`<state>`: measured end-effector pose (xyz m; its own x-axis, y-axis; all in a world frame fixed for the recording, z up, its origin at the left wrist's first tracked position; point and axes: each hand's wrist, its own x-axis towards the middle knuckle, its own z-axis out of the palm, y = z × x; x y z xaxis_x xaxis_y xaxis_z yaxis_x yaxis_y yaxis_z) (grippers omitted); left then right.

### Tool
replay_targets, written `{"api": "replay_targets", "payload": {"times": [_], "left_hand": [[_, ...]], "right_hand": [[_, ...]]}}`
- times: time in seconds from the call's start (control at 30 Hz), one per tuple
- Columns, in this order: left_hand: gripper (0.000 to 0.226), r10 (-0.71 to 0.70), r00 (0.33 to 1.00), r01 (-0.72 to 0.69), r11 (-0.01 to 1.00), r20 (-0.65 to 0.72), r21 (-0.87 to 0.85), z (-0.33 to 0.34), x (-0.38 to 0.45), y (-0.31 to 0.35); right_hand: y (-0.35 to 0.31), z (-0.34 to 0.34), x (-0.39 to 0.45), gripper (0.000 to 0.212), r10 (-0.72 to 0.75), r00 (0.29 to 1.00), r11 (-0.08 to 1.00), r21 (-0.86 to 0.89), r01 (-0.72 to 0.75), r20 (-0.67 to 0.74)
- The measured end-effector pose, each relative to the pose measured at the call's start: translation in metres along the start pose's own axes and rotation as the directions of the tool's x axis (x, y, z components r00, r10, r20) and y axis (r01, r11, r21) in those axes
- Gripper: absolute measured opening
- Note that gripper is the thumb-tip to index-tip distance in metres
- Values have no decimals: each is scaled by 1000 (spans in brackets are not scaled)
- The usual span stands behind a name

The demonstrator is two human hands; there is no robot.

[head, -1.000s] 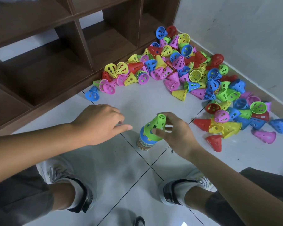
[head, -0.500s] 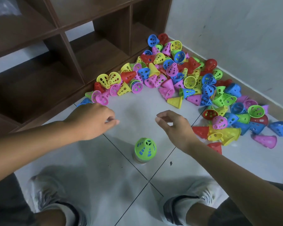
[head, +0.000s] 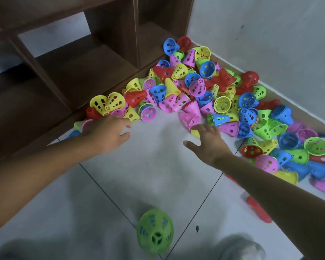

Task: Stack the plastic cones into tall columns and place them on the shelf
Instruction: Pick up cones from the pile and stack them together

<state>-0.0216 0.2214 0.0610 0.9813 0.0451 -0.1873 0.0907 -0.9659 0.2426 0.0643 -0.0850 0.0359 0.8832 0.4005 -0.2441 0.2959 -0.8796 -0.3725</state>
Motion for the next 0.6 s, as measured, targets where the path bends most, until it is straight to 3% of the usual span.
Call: {"api": "replay_targets", "payload": {"times": [0.2,0.4,0.6], "left_hand": [[54,-29,1000,29,999,10,-23,31,68,-16],[67,-61,998,61,998,4,-11,50,110,-13],[59,-118,987,111,992,108,65,69,125,-17]], "right_hand": [[51,8,57,89,37,999,965,-261,-39,-14],[89,8,105,113,82,997,965,-251,-75,17],[104,24,124,110,48,997,988,-151,-38,66]]}}
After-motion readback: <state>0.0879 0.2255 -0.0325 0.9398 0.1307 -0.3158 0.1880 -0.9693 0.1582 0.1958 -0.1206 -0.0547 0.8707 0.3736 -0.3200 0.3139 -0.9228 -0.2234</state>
